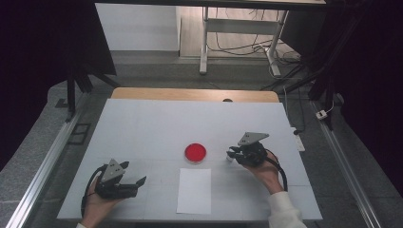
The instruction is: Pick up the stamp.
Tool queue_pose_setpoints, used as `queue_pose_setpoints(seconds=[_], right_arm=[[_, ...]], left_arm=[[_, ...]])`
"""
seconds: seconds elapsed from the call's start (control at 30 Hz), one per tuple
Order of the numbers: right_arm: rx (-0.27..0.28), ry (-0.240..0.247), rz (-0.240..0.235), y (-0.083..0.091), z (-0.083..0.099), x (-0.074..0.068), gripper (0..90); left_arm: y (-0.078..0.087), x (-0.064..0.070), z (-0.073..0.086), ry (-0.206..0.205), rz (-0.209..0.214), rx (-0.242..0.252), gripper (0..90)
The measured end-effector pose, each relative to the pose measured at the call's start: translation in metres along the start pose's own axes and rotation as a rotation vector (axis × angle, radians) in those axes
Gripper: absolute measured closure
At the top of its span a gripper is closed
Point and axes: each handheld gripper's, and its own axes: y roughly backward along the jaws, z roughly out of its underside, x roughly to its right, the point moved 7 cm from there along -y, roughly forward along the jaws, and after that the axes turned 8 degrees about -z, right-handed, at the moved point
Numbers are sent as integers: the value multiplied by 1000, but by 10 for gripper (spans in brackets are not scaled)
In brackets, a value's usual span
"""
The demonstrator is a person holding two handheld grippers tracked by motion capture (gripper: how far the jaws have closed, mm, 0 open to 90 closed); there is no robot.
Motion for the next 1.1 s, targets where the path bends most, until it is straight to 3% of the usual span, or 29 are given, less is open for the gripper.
queue_pose_setpoints(seconds=[0.5,0.83,1.1], right_arm=[[151,-77,30,27,-12,-4,759],[194,-83,19,36,-15,-17,759],[201,-60,5,39,-17,-30,758]], left_arm=[[-1,0,0,2,-5,0,155],[-2,0,0,-3,-11,-4,156],[-3,2,0,-7,-10,-7,156]])
